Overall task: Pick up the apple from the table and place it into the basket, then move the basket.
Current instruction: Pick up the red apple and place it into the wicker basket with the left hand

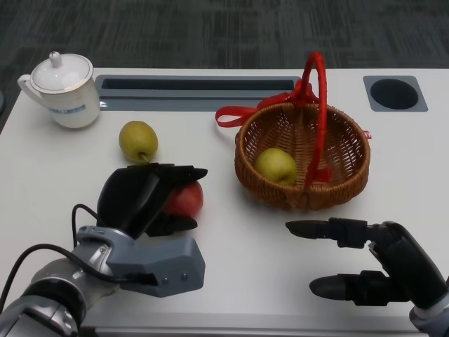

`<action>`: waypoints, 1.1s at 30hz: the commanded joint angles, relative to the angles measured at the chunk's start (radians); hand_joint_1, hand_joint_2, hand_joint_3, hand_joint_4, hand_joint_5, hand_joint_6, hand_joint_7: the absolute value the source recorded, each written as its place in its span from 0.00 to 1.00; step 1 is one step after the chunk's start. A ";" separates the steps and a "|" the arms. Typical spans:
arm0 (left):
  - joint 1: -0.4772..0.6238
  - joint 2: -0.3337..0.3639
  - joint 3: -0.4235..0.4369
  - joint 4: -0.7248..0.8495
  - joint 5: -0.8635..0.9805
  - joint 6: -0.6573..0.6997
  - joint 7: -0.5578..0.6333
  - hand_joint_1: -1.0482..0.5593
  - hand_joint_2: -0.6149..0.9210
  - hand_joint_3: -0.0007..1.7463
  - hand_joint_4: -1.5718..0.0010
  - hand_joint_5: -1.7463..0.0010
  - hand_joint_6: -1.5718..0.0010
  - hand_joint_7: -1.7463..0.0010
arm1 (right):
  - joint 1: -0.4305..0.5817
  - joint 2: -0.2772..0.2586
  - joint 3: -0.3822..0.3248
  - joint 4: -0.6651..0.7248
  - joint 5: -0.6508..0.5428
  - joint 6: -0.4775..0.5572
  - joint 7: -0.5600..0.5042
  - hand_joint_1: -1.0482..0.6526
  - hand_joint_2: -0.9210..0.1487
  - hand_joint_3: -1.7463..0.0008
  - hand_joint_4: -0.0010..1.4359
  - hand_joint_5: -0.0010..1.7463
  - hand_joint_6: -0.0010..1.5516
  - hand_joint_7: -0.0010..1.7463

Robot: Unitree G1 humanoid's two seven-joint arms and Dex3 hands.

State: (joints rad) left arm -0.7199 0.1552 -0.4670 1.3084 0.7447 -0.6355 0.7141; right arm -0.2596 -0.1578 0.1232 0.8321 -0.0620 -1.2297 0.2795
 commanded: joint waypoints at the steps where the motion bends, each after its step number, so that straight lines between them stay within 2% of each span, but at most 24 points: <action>1: 0.014 0.032 -0.011 -0.027 0.007 -0.046 0.092 0.52 0.97 0.01 0.27 0.97 0.33 0.98 | 0.009 -0.010 -0.011 -0.007 -0.002 -0.004 -0.011 0.24 0.00 0.99 0.57 0.00 0.45 0.00; 11: 0.038 0.089 -0.028 -0.102 0.037 -0.161 0.269 0.54 0.96 0.00 0.26 0.98 0.34 1.00 | 0.005 -0.009 -0.011 -0.001 -0.007 -0.008 -0.014 0.24 0.00 0.99 0.57 0.00 0.46 0.00; 21: 0.057 0.145 0.000 -0.262 0.038 -0.226 0.335 0.52 0.96 0.00 0.27 0.99 0.33 1.00 | 0.006 -0.011 -0.008 0.002 -0.005 -0.008 -0.012 0.24 0.00 0.98 0.57 0.00 0.46 0.00; 27: 0.072 0.152 0.058 -0.417 -0.025 -0.310 0.255 0.52 0.97 0.00 0.29 1.00 0.35 1.00 | 0.003 -0.008 -0.008 0.011 -0.009 -0.014 -0.014 0.25 0.00 0.98 0.57 0.00 0.46 0.00; 33: 0.047 0.103 0.103 -0.491 -0.113 -0.336 0.090 0.55 0.95 0.00 0.27 0.99 0.34 0.99 | 0.000 -0.005 -0.008 0.017 -0.013 -0.020 -0.019 0.25 0.00 0.98 0.57 0.00 0.47 0.00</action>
State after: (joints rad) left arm -0.6497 0.2648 -0.3849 0.8407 0.6570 -0.9630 0.8307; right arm -0.2591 -0.1574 0.1240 0.8426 -0.0776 -1.2399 0.2691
